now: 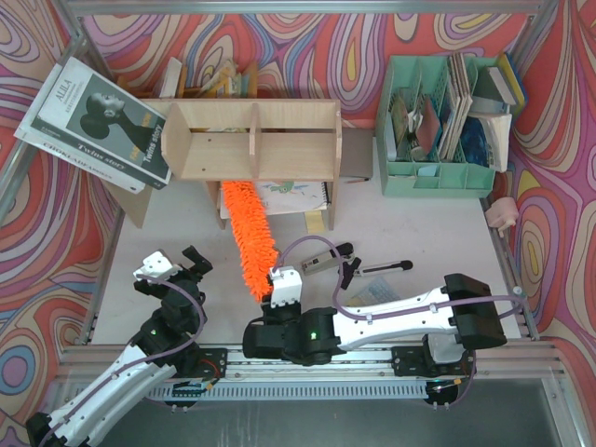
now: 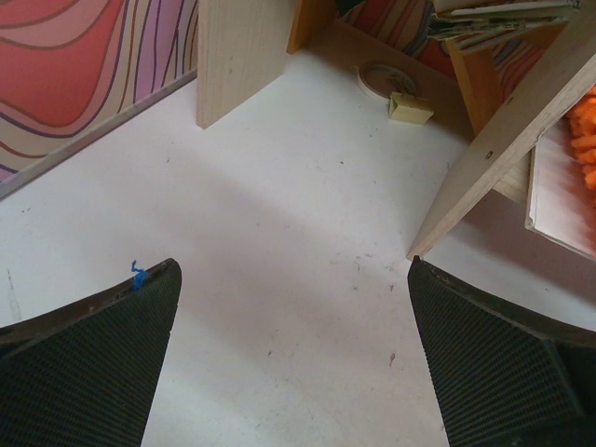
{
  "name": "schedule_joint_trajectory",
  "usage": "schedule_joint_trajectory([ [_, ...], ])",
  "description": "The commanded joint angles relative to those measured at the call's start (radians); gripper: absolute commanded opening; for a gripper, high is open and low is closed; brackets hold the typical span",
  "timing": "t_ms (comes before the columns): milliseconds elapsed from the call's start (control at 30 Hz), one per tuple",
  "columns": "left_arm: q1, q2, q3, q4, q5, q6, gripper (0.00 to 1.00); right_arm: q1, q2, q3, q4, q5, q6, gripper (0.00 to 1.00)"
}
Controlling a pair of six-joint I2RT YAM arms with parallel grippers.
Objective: Dust the bookshelf with a duster
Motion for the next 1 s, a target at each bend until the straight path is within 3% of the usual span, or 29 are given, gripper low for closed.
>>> schedule_joint_trajectory([
  [0,0.007,-0.011,-0.007,-0.009,0.004,-0.009,0.99,-0.001,-0.002,0.028,0.075,0.023,-0.087,0.0],
  [267,0.007,-0.011,-0.007,-0.008,0.004,-0.009,0.98,-0.001,-0.066,-0.025,-0.229,0.113,0.32,0.0],
  [333,0.007,-0.01,-0.007,-0.008,0.004,-0.009,0.98,-0.001,-0.065,-0.023,-0.216,0.108,0.305,0.0],
  [600,0.007,-0.009,-0.006,-0.009,0.004,-0.011,0.98,-0.001,-0.035,-0.002,0.082,0.027,-0.092,0.0],
  [700,0.007,-0.009,-0.006,-0.009,0.004,-0.011,0.99,-0.001,-0.028,0.009,0.103,0.018,-0.132,0.0],
  [800,0.007,-0.009,-0.007,-0.009,0.003,-0.011,0.98,-0.001,-0.035,0.007,0.058,0.043,-0.076,0.0],
  [967,0.008,-0.005,-0.006,-0.006,0.005,-0.012,0.99,-0.001,-0.051,0.013,-0.208,0.118,0.245,0.0],
])
